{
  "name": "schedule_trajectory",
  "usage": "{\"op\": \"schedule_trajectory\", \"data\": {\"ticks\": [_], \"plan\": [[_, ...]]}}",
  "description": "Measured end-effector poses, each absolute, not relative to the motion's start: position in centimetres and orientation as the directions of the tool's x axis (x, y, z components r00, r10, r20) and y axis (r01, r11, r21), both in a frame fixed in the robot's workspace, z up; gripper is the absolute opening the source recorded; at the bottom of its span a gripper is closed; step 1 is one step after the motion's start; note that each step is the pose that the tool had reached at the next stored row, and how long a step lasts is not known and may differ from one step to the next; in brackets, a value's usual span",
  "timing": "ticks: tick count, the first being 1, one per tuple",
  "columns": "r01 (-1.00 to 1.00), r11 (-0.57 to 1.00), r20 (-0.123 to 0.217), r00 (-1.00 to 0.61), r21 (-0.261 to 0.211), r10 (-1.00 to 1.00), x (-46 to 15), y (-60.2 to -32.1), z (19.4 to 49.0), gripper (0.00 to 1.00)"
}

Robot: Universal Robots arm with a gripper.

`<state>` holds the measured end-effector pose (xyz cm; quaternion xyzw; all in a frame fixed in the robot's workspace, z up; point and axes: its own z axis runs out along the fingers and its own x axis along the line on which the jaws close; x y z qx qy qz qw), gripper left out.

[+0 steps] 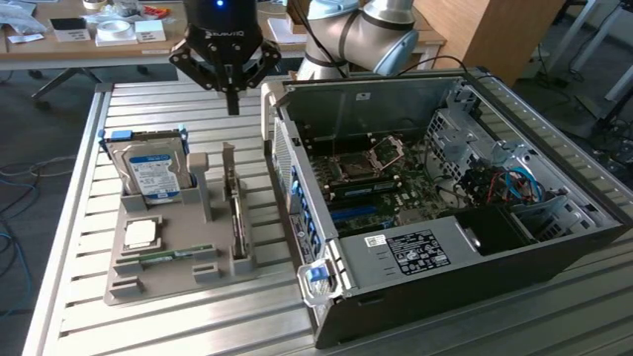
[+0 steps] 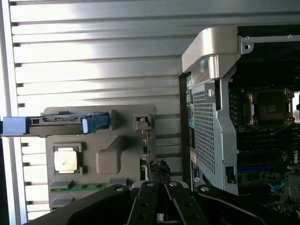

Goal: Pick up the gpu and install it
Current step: 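Reach for the gpu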

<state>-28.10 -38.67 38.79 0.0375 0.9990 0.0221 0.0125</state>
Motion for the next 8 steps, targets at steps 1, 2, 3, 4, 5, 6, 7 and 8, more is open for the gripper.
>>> {"op": "schedule_trajectory", "data": {"ticks": [1,2,3,4,5,6,7,8], "plan": [[0.074,0.996,-0.023,-0.997,0.045,0.076,-28.35,-38.66,38.78,0.11],[0.074,0.996,-0.023,-0.997,0.045,0.076,-28.54,-38.66,38.78,0.11],[0.074,0.996,-0.023,-0.997,0.045,0.076,-28.65,-38.66,38.78,0.11],[0.074,0.996,-0.023,-0.997,0.045,0.076,-28.68,-38.66,38.77,0.11],[0.074,0.996,-0.023,-0.997,0.045,0.075,-28.69,-38.66,38.77,0.11],[0.074,0.996,-0.023,-0.997,0.045,0.075,-28.71,-38.68,38.78,0.11],[0.074,0.996,-0.023,-0.997,0.045,0.075,-28.75,-38.75,38.78,0.11],[0.074,0.996,-0.023,-0.997,0.045,0.075,-28.8,-38.89,38.78,0.11]]}}
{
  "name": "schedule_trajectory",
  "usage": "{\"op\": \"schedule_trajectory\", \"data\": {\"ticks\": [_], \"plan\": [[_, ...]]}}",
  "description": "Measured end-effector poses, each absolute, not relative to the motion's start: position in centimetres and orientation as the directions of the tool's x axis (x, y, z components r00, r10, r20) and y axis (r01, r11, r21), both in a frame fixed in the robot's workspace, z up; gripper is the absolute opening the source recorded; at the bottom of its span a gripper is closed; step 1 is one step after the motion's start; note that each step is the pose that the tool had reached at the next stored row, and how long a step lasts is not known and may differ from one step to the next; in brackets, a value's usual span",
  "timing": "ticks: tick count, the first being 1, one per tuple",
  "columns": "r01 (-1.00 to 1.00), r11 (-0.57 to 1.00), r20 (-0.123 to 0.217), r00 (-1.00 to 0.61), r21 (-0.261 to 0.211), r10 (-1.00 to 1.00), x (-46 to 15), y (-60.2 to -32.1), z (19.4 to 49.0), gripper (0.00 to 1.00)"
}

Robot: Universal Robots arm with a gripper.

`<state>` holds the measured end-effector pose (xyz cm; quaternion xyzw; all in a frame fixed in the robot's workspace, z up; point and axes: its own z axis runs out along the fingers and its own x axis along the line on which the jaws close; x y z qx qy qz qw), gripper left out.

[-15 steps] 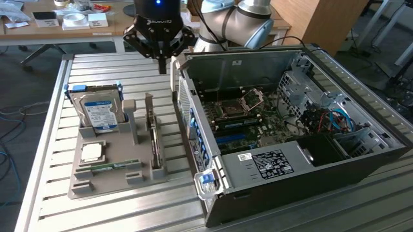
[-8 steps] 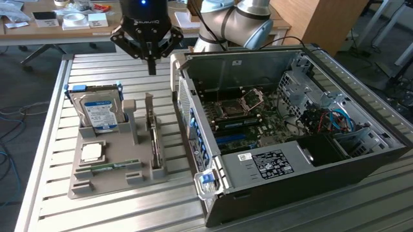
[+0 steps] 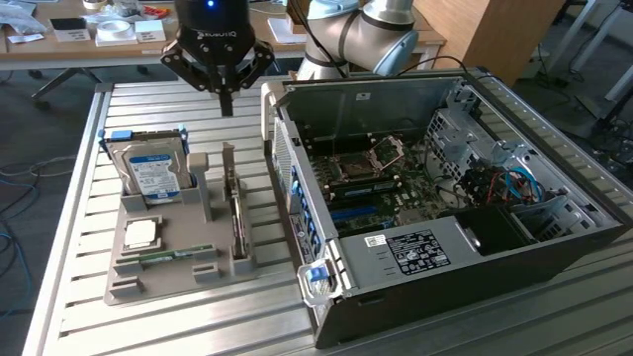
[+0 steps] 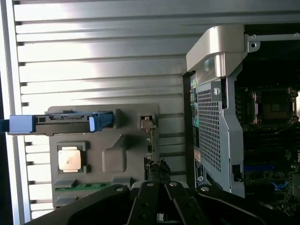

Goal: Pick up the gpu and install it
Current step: 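Reach for the gpu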

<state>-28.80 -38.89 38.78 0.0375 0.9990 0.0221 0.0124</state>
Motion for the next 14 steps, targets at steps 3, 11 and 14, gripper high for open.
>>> {"op": "schedule_trajectory", "data": {"ticks": [3,11,14], "plan": [[0.074,0.996,-0.023,-0.997,0.045,0.076,-29.0,-39.4,38.8,0.11],[0.074,0.996,-0.023,-0.997,0.045,0.075,-29.5,-40.9,38.8,0.11],[0.074,0.996,-0.023,-0.997,0.043,0.075,-29.6,-41.5,38.8,0.11]]}}
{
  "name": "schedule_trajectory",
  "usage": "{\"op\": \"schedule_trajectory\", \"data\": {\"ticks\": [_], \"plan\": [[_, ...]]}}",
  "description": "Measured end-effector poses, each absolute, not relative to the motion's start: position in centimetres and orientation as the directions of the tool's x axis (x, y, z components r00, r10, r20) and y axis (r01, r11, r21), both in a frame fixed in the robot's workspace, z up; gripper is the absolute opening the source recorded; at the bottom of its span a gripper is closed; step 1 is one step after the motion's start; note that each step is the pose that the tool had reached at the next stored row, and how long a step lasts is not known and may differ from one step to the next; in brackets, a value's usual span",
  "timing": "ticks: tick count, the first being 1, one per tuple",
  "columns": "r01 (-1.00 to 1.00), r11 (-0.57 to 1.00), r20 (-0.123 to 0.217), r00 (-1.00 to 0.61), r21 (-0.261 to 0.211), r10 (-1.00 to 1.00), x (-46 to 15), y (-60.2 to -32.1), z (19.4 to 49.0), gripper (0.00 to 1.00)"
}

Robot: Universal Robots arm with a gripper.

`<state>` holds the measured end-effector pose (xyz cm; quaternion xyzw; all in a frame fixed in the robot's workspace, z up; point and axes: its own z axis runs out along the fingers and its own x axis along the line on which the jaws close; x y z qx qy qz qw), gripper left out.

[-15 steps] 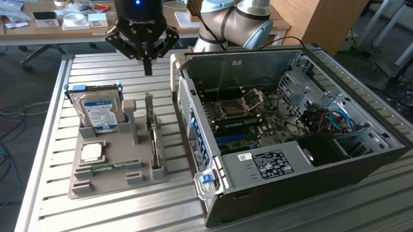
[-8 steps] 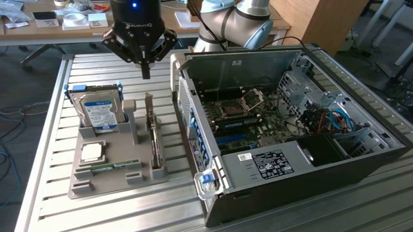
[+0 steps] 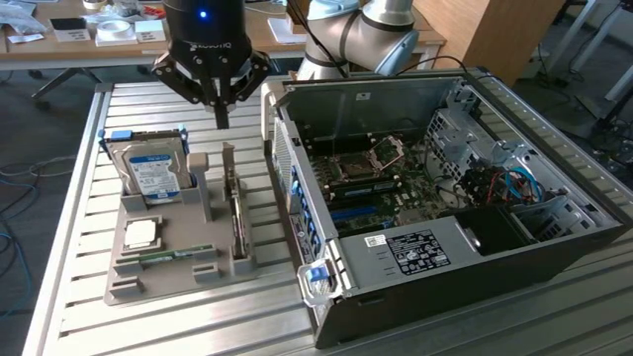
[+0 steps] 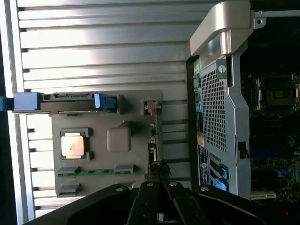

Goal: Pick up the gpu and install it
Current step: 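Reach for the gpu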

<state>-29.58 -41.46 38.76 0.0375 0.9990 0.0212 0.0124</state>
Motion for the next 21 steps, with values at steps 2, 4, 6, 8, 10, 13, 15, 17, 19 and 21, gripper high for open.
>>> {"op": "schedule_trajectory", "data": {"ticks": [2,4,6,8,10,13,15,17,19,21], "plan": [[0.074,0.996,-0.023,-0.997,0.042,0.076,-29.6,-41.9,38.8,0.11],[0.074,0.996,-0.023,-0.997,0.042,0.075,-29.6,-42.3,38.8,0.11],[0.074,0.996,-0.023,-0.997,0.041,0.075,-29.6,-42.7,38.8,0.11],[0.074,0.996,-0.023,-0.997,0.04,0.075,-29.6,-43.1,38.8,0.11],[0.075,0.996,-0.023,-0.997,0.039,0.075,-29.6,-43.5,38.8,0.11],[0.074,0.997,-0.023,-0.997,0.036,0.075,-29.7,-44.0,38.7,0.11],[0.075,0.997,-0.023,-0.997,0.035,0.075,-29.8,-44.3,38.7,0.11],[0.075,0.997,-0.024,-0.997,0.034,0.075,-29.9,-44.5,38.7,0.11],[0.074,0.997,-0.024,-0.997,0.034,0.075,-30.0,-44.6,38.7,0.11],[0.075,0.997,-0.023,-0.997,0.034,0.075,-30.1,-44.7,38.7,0.11]]}}
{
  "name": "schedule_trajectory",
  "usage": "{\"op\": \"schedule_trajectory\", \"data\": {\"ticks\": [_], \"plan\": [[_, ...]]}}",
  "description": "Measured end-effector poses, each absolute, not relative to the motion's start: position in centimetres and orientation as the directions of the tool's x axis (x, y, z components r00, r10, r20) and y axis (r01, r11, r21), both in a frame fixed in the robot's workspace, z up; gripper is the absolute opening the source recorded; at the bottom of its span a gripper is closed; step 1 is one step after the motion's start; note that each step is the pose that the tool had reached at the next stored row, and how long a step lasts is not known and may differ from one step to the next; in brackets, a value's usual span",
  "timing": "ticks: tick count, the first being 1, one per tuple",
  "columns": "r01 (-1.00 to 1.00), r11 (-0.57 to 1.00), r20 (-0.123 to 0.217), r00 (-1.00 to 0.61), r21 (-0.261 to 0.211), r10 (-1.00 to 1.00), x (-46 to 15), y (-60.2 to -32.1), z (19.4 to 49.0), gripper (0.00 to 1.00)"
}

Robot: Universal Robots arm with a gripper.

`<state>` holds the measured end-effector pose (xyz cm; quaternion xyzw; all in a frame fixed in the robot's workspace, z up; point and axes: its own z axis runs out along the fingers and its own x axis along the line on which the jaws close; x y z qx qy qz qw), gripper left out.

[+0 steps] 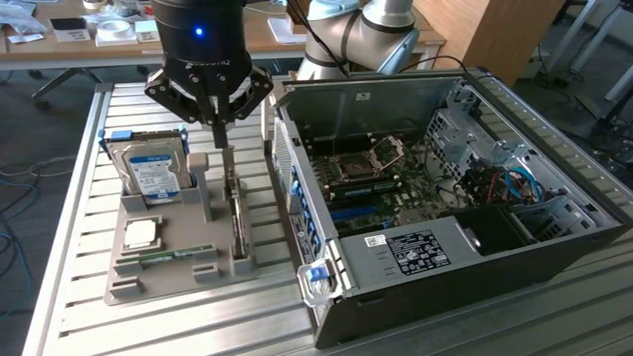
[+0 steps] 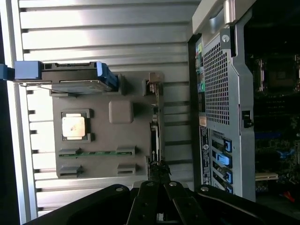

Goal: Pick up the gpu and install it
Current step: 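Reach for the gpu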

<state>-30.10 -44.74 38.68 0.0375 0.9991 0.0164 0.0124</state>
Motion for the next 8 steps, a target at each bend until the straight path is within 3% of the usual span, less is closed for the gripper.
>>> {"op": "schedule_trajectory", "data": {"ticks": [8], "plan": [[0.075,0.997,-0.023,-0.997,0.032,0.075,-30.16,-44.98,38.67,0.11]]}}
